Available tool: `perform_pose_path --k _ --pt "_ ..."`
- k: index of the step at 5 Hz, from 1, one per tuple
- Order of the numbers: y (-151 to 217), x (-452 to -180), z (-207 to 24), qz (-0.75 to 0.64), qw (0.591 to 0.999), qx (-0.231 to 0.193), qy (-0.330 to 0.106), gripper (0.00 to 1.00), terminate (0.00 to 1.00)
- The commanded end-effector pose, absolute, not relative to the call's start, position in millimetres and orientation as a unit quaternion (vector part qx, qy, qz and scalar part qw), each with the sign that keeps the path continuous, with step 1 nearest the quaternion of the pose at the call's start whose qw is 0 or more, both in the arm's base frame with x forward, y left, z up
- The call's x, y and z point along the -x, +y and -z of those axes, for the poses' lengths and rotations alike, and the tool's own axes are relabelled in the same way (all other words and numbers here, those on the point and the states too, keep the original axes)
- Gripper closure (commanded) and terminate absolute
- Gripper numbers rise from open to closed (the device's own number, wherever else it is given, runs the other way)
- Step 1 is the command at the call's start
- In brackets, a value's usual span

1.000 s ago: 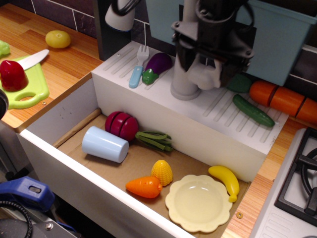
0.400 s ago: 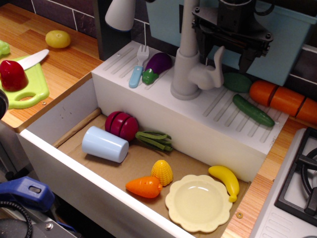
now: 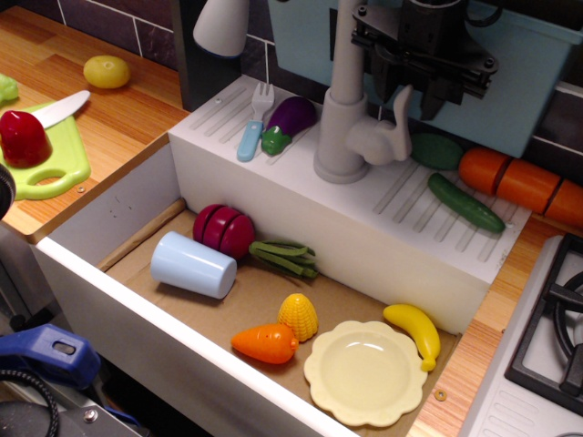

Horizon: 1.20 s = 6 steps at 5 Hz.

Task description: Turn lever vertical to front

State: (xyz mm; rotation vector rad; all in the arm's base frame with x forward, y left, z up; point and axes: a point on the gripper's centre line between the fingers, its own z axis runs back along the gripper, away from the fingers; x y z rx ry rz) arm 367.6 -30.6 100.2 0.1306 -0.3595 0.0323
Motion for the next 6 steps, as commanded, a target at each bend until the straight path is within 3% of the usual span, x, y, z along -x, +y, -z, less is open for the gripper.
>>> perform_pose_path --k 1,2,6 --pt "-31 -374 -121 -0.026 0.978 -0.062 -0.198 1.0 0.0" --pt "-32 -368 -118 -0.034 0.978 -0.062 -0.197 1.0 0.0" --pt "-39 -311 -68 -0.107 0.982 -0.01 -0.155 1.0 0.0"
